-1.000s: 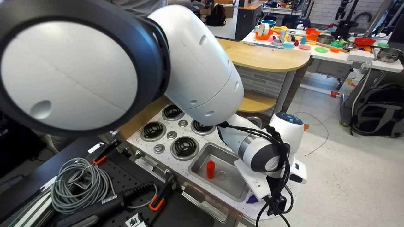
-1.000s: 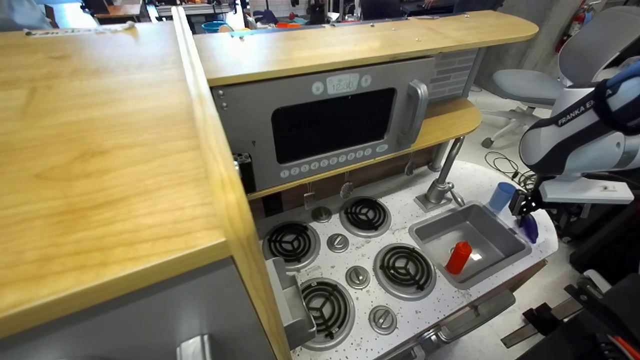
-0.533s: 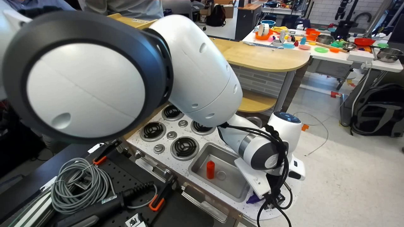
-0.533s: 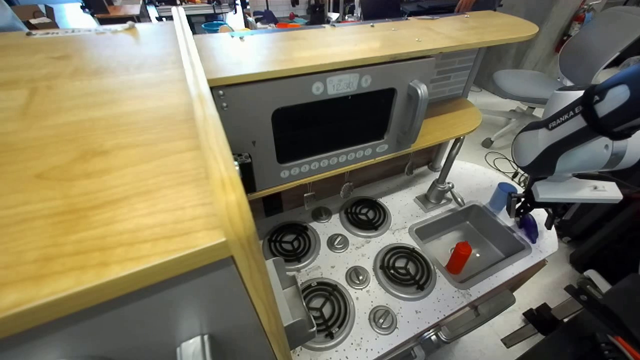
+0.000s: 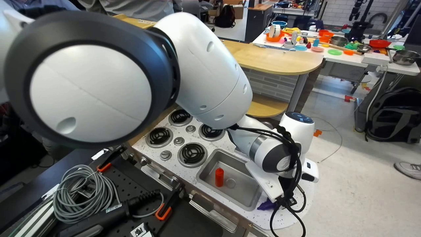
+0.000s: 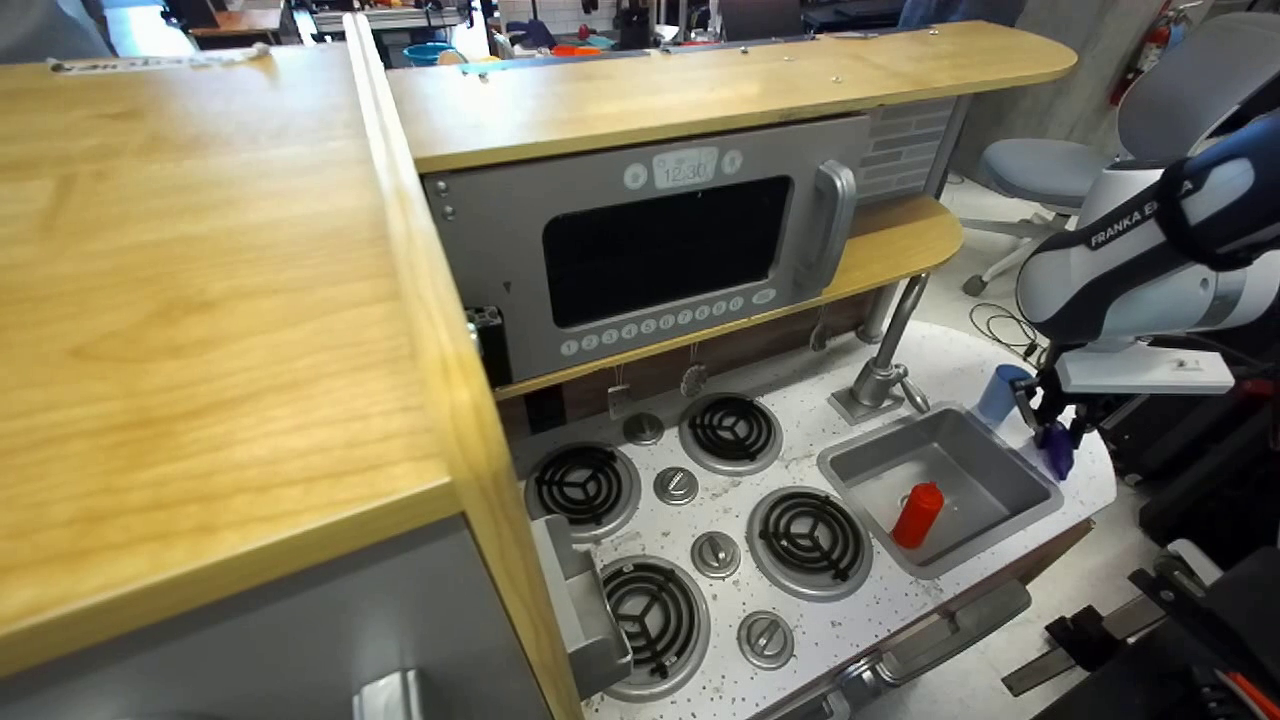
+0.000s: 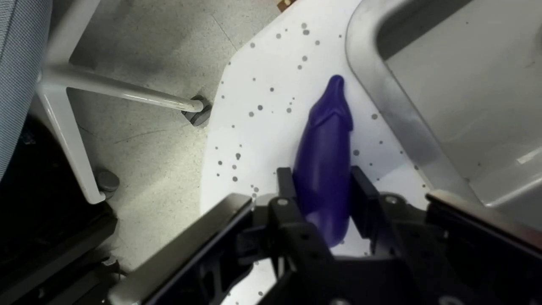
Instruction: Move the plastic eggplant to the right front plate of the stove
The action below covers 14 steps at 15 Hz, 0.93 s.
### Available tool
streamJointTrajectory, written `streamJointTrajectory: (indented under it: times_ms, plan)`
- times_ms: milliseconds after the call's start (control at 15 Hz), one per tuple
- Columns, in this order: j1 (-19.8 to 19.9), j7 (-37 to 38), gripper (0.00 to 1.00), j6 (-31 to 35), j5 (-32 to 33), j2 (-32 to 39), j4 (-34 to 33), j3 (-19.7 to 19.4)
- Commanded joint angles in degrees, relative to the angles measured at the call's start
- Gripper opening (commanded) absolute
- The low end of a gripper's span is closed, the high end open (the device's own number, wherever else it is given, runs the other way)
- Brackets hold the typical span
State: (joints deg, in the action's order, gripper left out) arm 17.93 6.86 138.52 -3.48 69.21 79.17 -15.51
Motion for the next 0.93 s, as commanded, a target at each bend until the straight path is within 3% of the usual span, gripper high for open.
streamJointTrajectory:
  times_ms: [0,467,867]
  plan:
    - [0.71,-4.81,0.09,-1.71,1.20,-4.47,3.93,2.14]
    - [0.14,-16.19,0.09,-3.04,2.66,-17.38,18.18,4.88]
    - [-1.74,-21.97,0.09,5.41,6.30,-28.86,32.15,7.55]
